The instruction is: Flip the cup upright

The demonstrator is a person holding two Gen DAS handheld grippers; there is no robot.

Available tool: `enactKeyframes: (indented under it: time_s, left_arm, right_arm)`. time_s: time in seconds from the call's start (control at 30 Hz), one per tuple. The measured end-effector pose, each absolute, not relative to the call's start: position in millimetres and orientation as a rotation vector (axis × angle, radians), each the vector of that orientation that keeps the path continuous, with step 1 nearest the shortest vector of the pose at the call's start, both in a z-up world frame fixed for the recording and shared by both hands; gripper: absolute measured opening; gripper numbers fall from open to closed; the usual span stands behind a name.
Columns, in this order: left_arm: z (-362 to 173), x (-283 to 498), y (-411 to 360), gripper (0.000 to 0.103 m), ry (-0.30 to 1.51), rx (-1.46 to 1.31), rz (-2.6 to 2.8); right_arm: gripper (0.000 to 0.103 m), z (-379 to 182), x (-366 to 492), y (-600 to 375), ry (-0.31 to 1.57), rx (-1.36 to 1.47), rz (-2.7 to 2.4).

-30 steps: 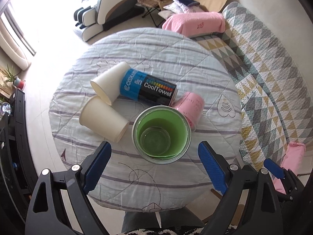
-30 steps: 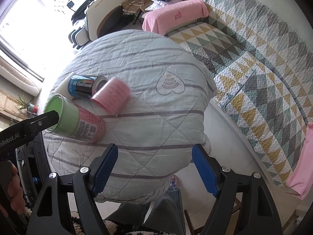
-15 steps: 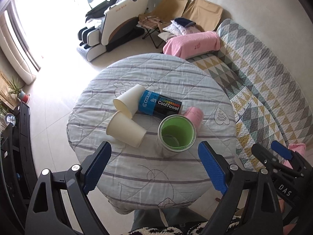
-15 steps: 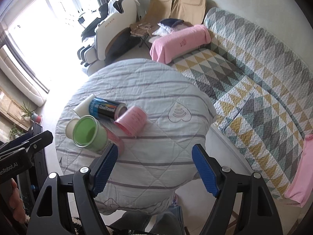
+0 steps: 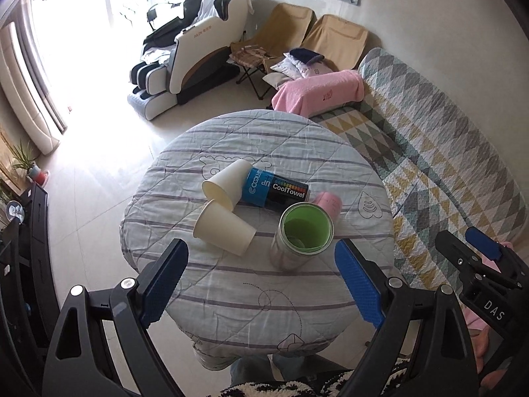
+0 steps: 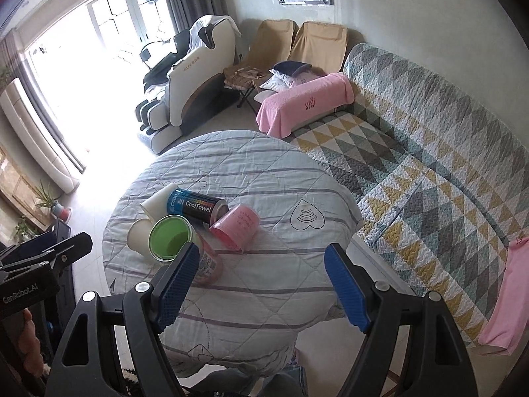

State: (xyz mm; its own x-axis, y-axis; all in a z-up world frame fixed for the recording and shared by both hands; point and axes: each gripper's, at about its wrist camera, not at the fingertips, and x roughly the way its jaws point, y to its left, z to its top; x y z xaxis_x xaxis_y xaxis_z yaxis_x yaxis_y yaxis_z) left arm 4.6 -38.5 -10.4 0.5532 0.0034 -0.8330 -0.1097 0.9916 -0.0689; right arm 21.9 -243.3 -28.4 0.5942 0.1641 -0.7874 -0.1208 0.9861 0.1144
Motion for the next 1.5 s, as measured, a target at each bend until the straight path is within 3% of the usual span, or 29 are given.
enactKeyframes:
  time_s: [0.33,0.9,1.5]
  left_arm:
    - [9,-7,-52,0.092,0.893,-0.147,0.051]
    - [63,-64,-62,0.092,0.576,-0.042,0.085]
    - [53,-85,-48,0.092,0.513,-0.048,0.080]
  right_arm:
    - [0.080,-9,7,-248,0.833,0.009,0.206]
    - [0.080,26,-29,-249,0.614,0.033,0.187]
    - [0.081,32,-55,-231,0.509,0.006,0.156]
